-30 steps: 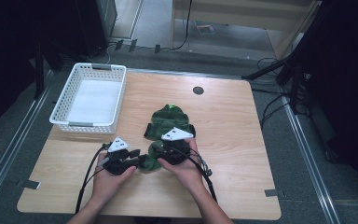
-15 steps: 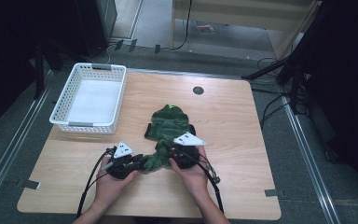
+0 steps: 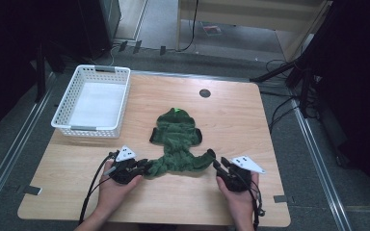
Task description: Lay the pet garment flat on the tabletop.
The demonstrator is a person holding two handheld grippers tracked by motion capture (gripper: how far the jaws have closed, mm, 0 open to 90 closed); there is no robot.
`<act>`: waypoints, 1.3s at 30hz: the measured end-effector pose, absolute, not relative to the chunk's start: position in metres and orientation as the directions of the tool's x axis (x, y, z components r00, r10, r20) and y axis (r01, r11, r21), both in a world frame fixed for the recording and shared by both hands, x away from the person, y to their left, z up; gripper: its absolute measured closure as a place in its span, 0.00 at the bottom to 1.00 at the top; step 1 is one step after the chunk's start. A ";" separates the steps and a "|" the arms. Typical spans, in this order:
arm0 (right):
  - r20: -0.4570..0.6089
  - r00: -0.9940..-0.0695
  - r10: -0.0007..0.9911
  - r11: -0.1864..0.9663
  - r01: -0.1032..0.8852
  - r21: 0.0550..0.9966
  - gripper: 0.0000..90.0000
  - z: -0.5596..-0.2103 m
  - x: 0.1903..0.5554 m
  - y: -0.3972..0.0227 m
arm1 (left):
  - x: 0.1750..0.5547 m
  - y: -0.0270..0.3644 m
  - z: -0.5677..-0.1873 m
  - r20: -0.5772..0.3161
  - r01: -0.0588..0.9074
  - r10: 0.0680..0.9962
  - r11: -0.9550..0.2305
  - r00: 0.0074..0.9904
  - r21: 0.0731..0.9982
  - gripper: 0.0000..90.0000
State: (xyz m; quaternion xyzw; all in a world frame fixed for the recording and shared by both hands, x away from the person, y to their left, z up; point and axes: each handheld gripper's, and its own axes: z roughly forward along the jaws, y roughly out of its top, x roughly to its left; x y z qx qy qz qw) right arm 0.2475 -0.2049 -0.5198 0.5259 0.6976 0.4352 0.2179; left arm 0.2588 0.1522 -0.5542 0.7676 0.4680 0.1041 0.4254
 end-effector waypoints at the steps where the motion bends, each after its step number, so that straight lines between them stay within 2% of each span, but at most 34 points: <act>1: 0.153 -0.327 0.932 0.050 0.536 0.843 0.71 -0.518 0.247 -0.211 | 0.259 0.153 -0.554 -0.245 0.632 0.805 -0.197 0.541 0.749 0.84; 6: 0.194 -0.266 0.944 -0.044 0.482 0.875 0.70 -0.503 0.250 -0.226 | 0.260 0.154 -0.553 -0.249 0.635 0.810 -0.185 0.531 0.750 0.79; 9: 0.183 -0.303 0.935 -0.032 0.442 0.896 0.68 -0.495 0.252 -0.220 | 0.259 0.155 -0.547 -0.244 0.607 0.810 -0.166 0.534 0.777 0.72; 12: 0.181 -0.382 0.906 0.009 0.445 0.895 0.67 -0.494 0.256 -0.205 | 0.259 0.151 -0.540 -0.267 0.592 0.791 -0.144 0.551 0.793 0.67; 16: 0.157 -0.484 0.861 0.128 0.504 0.854 0.66 -0.510 0.262 -0.179 | 0.259 0.140 -0.543 -0.258 0.594 0.772 -0.184 0.580 0.783 0.65; 18: 0.164 -0.502 0.849 0.156 0.535 0.831 0.66 -0.520 0.264 -0.171 | 0.259 0.136 -0.546 -0.255 0.597 0.768 -0.199 0.588 0.777 0.65; 25: 0.200 -0.511 0.836 0.187 0.609 0.771 0.66 -0.541 0.263 -0.164 | 0.258 0.134 -0.548 -0.247 0.601 0.762 -0.223 0.598 0.768 0.62; 31: 0.189 -0.514 0.837 0.212 0.622 0.754 0.68 -0.548 0.261 -0.163 | 0.254 0.125 -0.550 -0.188 0.588 0.771 -0.278 0.608 0.760 0.58; 33: 0.184 -0.512 0.839 0.214 0.622 0.754 0.72 -0.549 0.260 -0.163 | 0.253 0.122 -0.550 -0.148 0.578 0.784 -0.301 0.603 0.759 0.61; 36: 0.164 -0.509 0.845 0.227 0.619 0.752 0.79 -0.548 0.261 -0.163 | 0.252 0.122 -0.550 -0.110 0.565 0.791 -0.325 0.602 0.758 0.71; 39: 0.165 -0.509 0.845 0.231 0.625 0.745 0.85 -0.548 0.261 -0.165 | 0.253 0.126 -0.549 -0.132 0.581 0.796 -0.306 0.591 0.754 0.79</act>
